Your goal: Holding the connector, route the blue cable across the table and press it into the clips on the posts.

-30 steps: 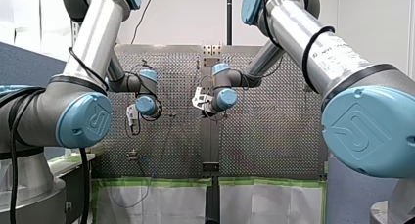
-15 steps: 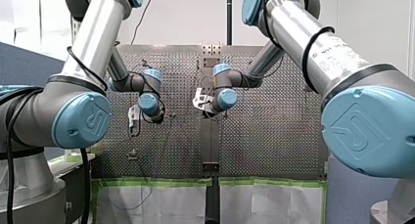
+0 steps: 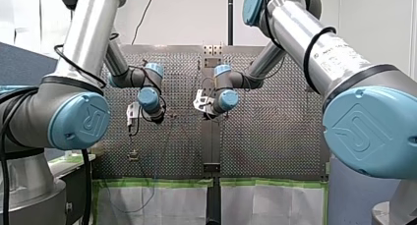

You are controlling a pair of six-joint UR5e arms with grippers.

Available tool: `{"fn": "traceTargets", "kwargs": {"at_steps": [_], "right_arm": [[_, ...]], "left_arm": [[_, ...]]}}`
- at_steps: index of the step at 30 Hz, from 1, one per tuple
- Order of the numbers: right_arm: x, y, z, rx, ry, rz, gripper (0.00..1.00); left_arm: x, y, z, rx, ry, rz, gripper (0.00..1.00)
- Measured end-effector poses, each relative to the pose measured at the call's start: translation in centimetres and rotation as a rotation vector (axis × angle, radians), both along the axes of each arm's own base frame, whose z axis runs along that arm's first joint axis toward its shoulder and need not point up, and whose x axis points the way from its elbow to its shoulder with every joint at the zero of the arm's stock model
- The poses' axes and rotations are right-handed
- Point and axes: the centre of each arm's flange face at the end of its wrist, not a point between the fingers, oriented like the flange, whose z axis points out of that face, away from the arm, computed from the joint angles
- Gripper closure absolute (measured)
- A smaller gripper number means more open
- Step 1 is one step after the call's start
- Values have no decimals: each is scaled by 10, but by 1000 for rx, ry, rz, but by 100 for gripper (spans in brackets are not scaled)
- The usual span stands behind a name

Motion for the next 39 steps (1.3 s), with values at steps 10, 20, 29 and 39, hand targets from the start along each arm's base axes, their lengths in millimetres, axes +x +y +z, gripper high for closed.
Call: {"fn": "traceTargets", "kwargs": {"at_steps": [10, 20, 29, 39], "right_arm": [[-7, 0, -10, 17, 15, -5, 100], [-10, -2, -11, 18, 19, -9, 100], [-15, -8, -11, 17, 18, -19, 100], [-15, -8, -11, 18, 17, -10, 100]], "left_arm": [[-33, -18, 26, -8, -20, -49, 0], [-51, -42, 51, -31, -77, -115, 0], [-52, -61, 30, -29, -80, -147, 0], [-32, -84, 14, -55, -105, -165, 0]]}}
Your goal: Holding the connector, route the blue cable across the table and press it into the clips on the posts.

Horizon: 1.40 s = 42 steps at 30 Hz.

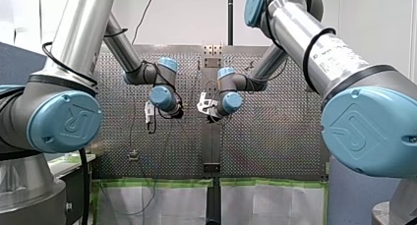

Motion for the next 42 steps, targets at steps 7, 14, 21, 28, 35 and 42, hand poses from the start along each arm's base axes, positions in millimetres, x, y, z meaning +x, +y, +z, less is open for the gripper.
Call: {"fn": "traceTargets", "kwargs": {"at_steps": [7, 14, 21, 28, 35, 42], "right_arm": [[-1, -1, 0, 0, 0, -2, 100], [-4, -5, 0, 0, -1, -8, 100], [-5, -6, 0, 0, -1, -11, 100], [-6, -7, 0, 1, -1, -11, 100], [-7, -9, 0, 0, -1, -13, 100], [-8, -9, 0, 1, -1, -13, 100]], "left_arm": [[20, -11, -8, -25, -3, 9, 0], [41, -15, -20, -32, 2, 15, 0], [56, -16, -26, -40, 6, 30, 0], [77, -25, -38, -40, -2, 47, 0], [89, -29, -59, -50, 0, 78, 0], [88, -32, -63, -55, 2, 90, 59]]}}
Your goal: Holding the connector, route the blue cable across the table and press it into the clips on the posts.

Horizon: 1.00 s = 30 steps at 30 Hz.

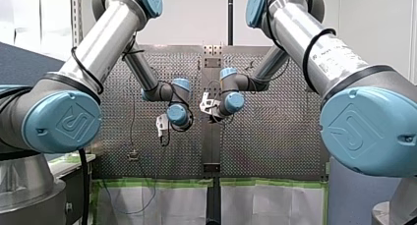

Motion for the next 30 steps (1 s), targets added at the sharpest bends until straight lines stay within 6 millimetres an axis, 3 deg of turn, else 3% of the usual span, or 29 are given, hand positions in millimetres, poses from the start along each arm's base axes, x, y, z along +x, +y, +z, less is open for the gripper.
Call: {"fn": "traceTargets", "kwargs": {"at_steps": [1, 2, 4, 5, 7, 9, 24, 30], "right_arm": [[0, 0, 0, 0, 0, 0, 100], [0, 0, 0, 0, 0, 0, 100], [0, 0, 0, 0, 0, 0, 100], [0, 0, 0, 0, 0, 0, 100], [0, 0, 0, 0, 1, 1, 100], [0, 0, 0, -1, 2, 1, 100], [1, 0, 5, 1, 4, 3, 100], [1, 2, 20, 3, 7, 6, 100]], "left_arm": [[0, -1, 0, -1, -2, -1, 67], [0, -2, 1, -4, -6, -3, 67], [-1, -4, 1, -6, -11, -5, 84], [-1, -5, 1, -8, -13, -5, 84], [-1, -6, 2, -13, -15, -5, 96], [-2, -7, 2, -14, -17, -2, 100], [-6, -7, 5, 2, -11, 26, 100], [-12, -10, 26, -3, -13, 19, 100]]}}
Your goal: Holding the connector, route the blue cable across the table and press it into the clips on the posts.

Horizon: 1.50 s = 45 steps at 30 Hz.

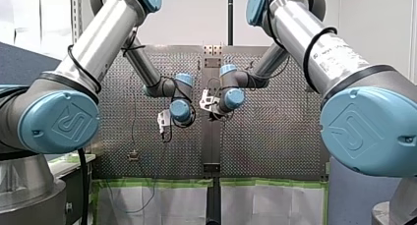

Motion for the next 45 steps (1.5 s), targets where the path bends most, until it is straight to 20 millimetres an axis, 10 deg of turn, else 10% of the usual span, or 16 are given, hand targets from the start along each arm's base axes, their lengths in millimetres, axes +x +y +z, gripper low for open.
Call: {"fn": "traceTargets", "kwargs": {"at_steps": [45], "right_arm": [[-64, 56, 243, -190, -112, -14, 100]], "left_arm": [[-55, 14, 218, -77, -246, 30, 100]]}}
